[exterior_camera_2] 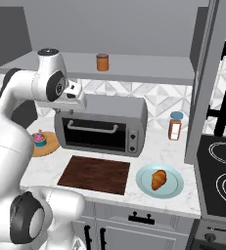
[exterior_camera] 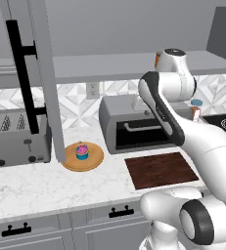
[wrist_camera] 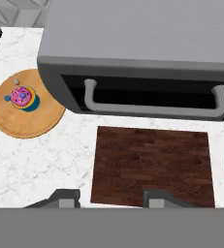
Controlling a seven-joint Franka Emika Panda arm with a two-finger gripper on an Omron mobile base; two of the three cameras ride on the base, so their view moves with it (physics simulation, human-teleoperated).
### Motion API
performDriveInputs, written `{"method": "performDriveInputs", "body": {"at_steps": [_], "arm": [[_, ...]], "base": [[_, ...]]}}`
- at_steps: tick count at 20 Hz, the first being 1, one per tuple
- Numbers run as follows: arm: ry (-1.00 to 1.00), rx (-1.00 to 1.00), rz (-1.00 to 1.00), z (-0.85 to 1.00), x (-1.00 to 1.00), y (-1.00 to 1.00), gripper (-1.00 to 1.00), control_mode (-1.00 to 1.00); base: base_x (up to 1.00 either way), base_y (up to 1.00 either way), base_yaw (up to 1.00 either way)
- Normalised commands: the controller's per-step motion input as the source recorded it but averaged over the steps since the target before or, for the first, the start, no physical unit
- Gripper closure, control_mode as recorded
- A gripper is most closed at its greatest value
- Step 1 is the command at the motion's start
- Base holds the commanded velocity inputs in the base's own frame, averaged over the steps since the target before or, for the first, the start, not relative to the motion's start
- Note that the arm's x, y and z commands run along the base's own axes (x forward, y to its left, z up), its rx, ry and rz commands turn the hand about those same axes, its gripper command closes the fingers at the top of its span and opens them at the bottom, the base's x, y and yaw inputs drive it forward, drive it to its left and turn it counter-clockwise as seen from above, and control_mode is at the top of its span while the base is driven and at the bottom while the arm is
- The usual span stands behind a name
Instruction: From the different types of pastries on the counter, select a croissant and place it on the cutting board. Then retrieve a jar of jam from the cabinet and place it alongside the croissant on the cutting board.
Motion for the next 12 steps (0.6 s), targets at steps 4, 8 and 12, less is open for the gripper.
{"method": "performDriveInputs", "body": {"at_steps": [4,8,12], "arm": [[-0.02,0.00,0.06,-0.03,0.16,-0.14,-1.00,-1.00],[0.00,0.00,0.07,0.00,-0.04,-0.70,-1.00,-1.00],[0.12,-0.08,-0.04,0.00,-0.26,-0.86,-1.00,-1.00]], "base": [[0.00,0.00,0.00],[0.00,0.00,0.00],[0.00,0.00,0.00]]}}
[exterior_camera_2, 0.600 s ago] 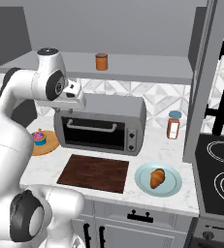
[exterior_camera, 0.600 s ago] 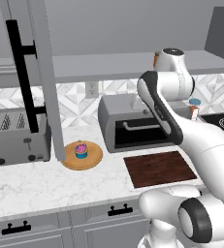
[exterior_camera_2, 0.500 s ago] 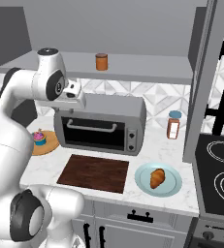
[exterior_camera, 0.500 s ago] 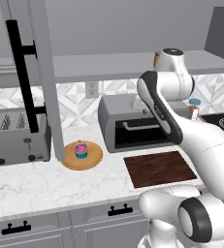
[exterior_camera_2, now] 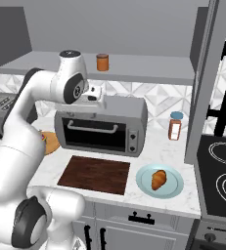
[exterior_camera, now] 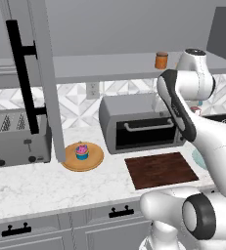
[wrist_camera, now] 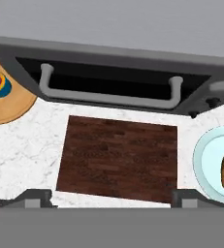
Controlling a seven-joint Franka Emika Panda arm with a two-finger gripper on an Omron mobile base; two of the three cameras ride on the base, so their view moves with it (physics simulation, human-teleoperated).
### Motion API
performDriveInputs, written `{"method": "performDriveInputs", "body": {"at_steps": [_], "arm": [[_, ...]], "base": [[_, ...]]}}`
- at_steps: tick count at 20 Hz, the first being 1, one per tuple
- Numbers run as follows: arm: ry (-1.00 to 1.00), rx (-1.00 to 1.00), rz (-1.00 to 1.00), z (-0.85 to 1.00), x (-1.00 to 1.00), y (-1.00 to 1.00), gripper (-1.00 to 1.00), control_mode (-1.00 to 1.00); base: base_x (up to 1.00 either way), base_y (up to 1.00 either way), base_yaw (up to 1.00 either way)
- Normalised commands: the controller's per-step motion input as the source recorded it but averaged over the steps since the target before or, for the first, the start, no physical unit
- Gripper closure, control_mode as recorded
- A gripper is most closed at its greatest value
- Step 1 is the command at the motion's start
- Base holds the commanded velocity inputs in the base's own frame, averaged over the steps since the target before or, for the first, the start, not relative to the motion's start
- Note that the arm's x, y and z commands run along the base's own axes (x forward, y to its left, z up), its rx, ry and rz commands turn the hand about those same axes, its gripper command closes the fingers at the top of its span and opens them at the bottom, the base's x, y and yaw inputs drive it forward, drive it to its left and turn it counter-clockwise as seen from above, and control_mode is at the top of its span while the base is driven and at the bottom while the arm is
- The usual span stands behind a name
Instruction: From the different types of pastries on the counter, select a croissant and place it on the cutting board. Then retrieve a jar of jam from the cabinet and place it alongside the croissant on the cutting board.
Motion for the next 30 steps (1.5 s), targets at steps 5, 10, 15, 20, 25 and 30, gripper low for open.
{"method": "performDriveInputs", "body": {"at_steps": [5,10,15,20,25,30], "arm": [[0.29,-0.06,-0.24,-0.09,-0.20,-0.88,-1.00,-1.00],[0.05,0.00,-0.21,-0.58,-0.42,-0.99,-1.00,-1.00],[-0.24,0.03,-0.02,-0.73,-0.09,-0.69,-1.00,-1.00],[-0.28,0.02,0.03,-0.46,0.03,-0.55,-1.00,-1.00],[0.13,-0.02,-0.05,-0.19,0.41,-0.23,-1.00,-1.00],[0.06,0.00,-0.04,-0.37,0.20,-0.40,-1.00,-1.00]], "base": [[0.00,0.00,0.00],[0.00,0.00,0.00],[0.00,0.00,0.00],[0.00,0.00,0.00],[0.00,0.00,0.00],[0.00,0.00,0.00]]}}
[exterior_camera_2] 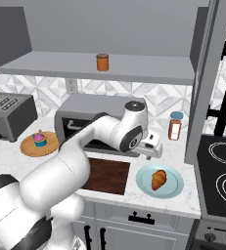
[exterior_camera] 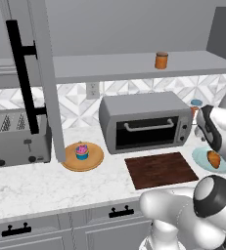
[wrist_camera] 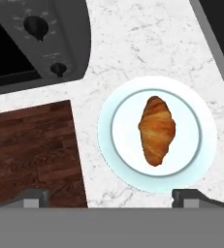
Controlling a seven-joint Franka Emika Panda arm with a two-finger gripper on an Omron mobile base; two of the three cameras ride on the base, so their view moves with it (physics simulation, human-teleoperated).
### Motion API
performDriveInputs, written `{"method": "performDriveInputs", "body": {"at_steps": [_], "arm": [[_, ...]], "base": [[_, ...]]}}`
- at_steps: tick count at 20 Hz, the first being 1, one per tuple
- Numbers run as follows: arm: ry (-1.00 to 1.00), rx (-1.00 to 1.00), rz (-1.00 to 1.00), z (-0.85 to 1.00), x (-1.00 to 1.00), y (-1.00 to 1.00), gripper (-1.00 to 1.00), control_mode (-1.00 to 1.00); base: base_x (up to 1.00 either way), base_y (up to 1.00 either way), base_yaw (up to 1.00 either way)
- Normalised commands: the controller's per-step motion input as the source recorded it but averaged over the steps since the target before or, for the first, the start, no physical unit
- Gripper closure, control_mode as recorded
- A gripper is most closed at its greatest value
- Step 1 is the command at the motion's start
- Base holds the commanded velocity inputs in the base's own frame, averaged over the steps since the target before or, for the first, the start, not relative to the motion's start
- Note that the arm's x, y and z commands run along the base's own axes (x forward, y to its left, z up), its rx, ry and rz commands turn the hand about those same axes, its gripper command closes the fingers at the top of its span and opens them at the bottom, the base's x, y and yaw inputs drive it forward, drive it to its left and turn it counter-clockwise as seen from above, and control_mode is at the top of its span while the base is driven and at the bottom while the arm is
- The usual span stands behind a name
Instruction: From the different types of pastries on the counter, select a croissant and place it on the cutting board. Then retrieve a jar of jam from the cabinet and place it alongside the croissant on the cutting board.
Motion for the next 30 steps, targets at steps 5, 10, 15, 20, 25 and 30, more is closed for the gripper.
{"method": "performDriveInputs", "body": {"at_steps": [5,10,15,20,25,30], "arm": [[0.00,0.00,0.00,-0.51,0.04,-0.58,-1.00,-1.00],[0.00,0.00,0.00,-0.37,0.05,-0.20,-1.00,-1.00],[0.00,0.00,0.00,-0.27,0.15,-0.19,-1.00,-1.00],[0.00,0.00,0.00,-0.24,0.22,-0.14,-1.00,-1.00],[0.01,0.00,0.00,-0.25,0.17,-0.04,-1.00,-1.00],[0.03,0.00,0.00,-0.33,0.16,-0.19,-1.00,-1.00]], "base": [[0.00,0.00,0.00],[0.00,0.00,0.00],[0.00,0.00,0.00],[0.00,0.00,0.00],[0.00,0.00,0.00],[0.00,0.00,0.00]]}}
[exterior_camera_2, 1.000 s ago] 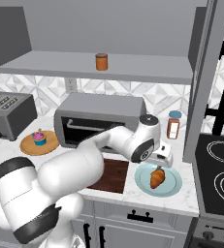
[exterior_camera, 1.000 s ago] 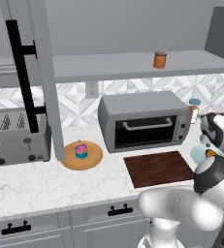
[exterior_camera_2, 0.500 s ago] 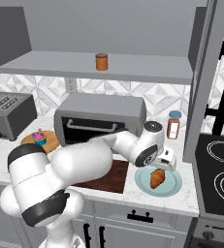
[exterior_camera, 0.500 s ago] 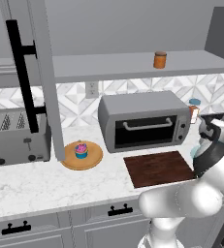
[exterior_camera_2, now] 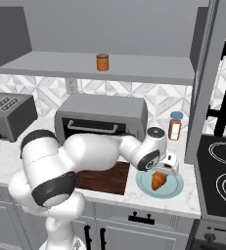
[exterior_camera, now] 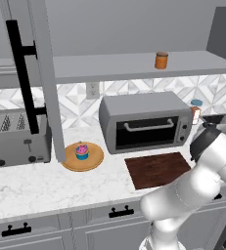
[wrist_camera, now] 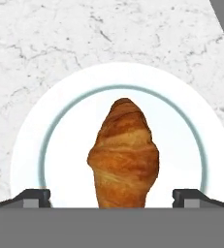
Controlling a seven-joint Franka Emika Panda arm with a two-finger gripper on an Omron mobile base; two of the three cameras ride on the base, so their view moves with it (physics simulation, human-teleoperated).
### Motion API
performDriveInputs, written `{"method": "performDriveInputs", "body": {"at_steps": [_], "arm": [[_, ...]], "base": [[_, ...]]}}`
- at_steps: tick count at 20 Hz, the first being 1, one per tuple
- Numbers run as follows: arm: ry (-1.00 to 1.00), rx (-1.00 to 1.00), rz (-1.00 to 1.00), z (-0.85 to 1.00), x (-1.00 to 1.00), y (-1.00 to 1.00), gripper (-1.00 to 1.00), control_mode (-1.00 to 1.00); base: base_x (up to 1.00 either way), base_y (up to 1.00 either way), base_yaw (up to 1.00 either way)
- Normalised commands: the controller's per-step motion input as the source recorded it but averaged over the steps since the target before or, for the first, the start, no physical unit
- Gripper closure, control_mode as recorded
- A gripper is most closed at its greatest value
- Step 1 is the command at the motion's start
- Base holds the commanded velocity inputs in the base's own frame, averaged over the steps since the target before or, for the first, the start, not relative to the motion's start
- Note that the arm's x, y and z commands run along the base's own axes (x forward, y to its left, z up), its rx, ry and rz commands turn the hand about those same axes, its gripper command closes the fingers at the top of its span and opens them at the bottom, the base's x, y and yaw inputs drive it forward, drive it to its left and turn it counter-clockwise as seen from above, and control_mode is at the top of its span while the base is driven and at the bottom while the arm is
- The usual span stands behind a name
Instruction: From the different types of pastries on the counter, select a croissant and place it on the cutting board. Then retrieve a jar of jam from the cabinet and place it alongside the croissant on the cutting board.
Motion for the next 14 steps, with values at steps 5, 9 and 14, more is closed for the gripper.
{"method": "performDriveInputs", "body": {"at_steps": [5,9,14], "arm": [[0.02,0.00,0.00,-0.24,0.15,-0.20,-1.00,-1.00],[0.02,0.00,0.00,-0.21,0.19,-0.18,-1.00,-1.00],[0.05,0.00,0.00,-0.25,0.21,-0.12,-1.00,-1.00]], "base": [[0.00,0.00,0.00],[0.00,0.00,0.00],[0.00,0.00,0.00]]}}
